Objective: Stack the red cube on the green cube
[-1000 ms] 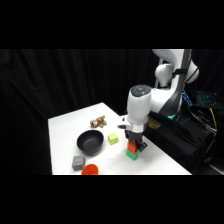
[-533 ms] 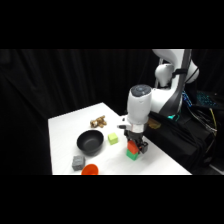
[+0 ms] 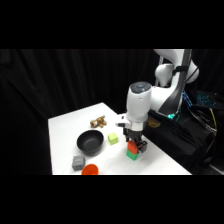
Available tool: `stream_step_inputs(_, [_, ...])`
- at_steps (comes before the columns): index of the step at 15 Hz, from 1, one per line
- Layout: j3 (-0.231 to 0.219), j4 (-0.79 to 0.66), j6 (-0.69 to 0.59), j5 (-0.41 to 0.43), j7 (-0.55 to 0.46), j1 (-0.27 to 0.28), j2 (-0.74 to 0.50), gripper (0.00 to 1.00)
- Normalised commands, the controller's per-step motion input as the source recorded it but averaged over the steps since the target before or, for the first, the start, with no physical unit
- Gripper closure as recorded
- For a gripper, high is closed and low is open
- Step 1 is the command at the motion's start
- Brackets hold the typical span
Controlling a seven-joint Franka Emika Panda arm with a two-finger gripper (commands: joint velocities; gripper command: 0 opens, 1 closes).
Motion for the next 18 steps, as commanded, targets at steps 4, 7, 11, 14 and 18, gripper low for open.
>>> stream_step_inputs(4, [-0.034,-0.03,-0.29,-0.143,0.12,0.053,-0.29,0.0])
stream_step_inputs(7, [0.061,0.02,-0.4,-0.004,-0.05,-0.042,-0.32,0.0])
stream_step_inputs(11, [0.078,0.06,-0.35,0.025,-0.09,-0.099,-0.32,0.0])
stream_step_inputs(14, [0.081,0.1,-0.32,0.071,-0.15,-0.142,-0.28,0.0])
stream_step_inputs(18, [0.071,0.17,-0.3,0.107,-0.18,-0.15,-0.16,0.0])
